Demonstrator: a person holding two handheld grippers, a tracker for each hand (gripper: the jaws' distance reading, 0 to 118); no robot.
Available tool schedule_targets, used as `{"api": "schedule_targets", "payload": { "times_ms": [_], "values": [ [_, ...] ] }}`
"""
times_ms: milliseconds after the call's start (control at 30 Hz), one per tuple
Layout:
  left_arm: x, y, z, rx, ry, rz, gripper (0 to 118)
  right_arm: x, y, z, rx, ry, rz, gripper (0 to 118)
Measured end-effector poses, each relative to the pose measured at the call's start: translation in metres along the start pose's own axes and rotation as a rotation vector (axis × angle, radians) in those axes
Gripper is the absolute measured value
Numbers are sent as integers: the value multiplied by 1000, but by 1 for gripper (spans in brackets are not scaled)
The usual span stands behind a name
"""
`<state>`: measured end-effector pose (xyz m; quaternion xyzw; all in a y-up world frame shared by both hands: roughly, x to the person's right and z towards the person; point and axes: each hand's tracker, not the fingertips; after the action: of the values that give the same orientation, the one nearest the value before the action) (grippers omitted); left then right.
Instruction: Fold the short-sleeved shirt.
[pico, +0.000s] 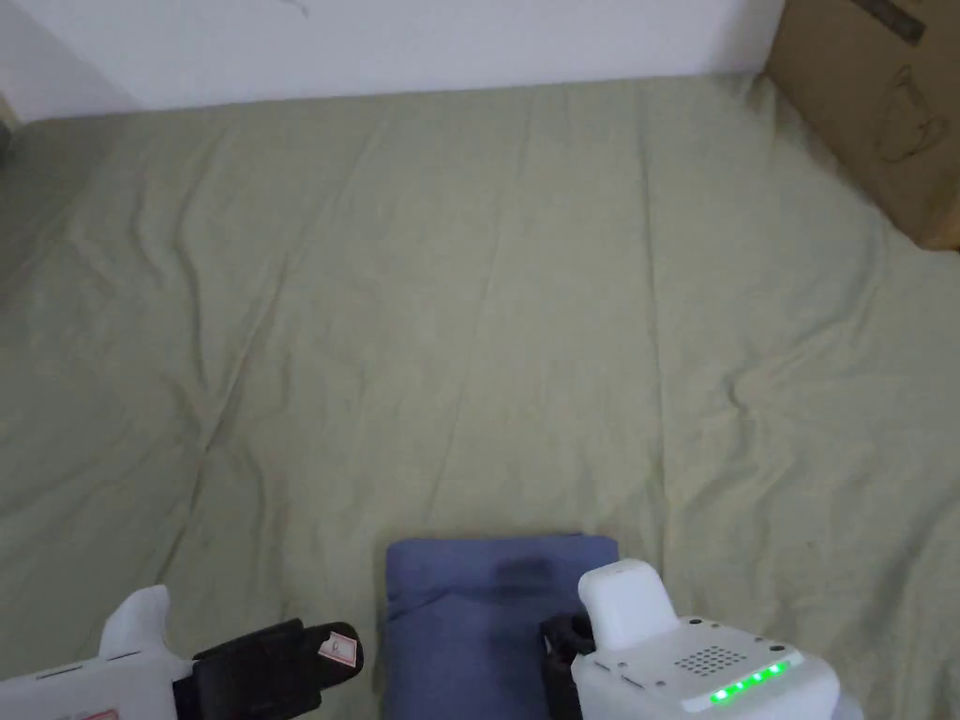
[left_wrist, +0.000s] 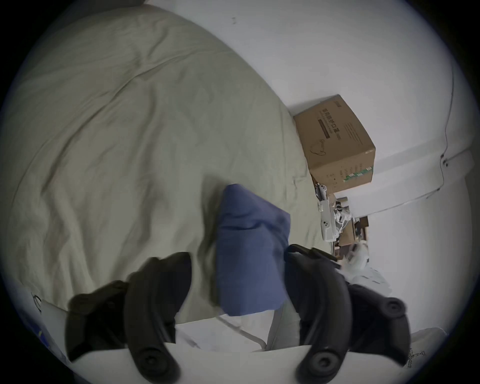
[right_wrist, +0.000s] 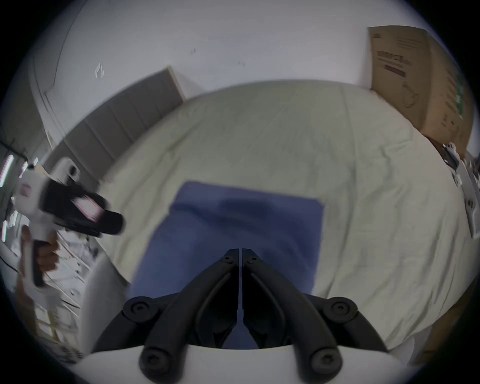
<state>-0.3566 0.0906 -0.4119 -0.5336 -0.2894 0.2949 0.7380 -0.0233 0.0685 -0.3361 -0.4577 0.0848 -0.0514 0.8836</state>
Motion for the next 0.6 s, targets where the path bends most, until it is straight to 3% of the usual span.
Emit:
{"api": "schedule_targets", "payload": {
  "times_ms": [100,267,400,533,567,600],
  "values": [
    [-18,1,-19,-18,-76,98,86,2,-10,-14,-19,-1,11,4],
    [-50,12,-83,-158,-201,214,86,11,-5,-7,-31,24,-74,4],
    [-45,15,-135,-262,-398,267,86,7,-6,-7,-26,9,-72,4],
    [-28,21,-155,-291,-366,216,85,6,-5,-5,-27,-3,-86,4],
    [-24,22,-151,-294,-322,176,79,6,-3,-2,-25,-5,-88,4],
    [-22,23,-147,-290,-252,140,64,6,-2,1,-21,-8,-90,4]
  ]
}}
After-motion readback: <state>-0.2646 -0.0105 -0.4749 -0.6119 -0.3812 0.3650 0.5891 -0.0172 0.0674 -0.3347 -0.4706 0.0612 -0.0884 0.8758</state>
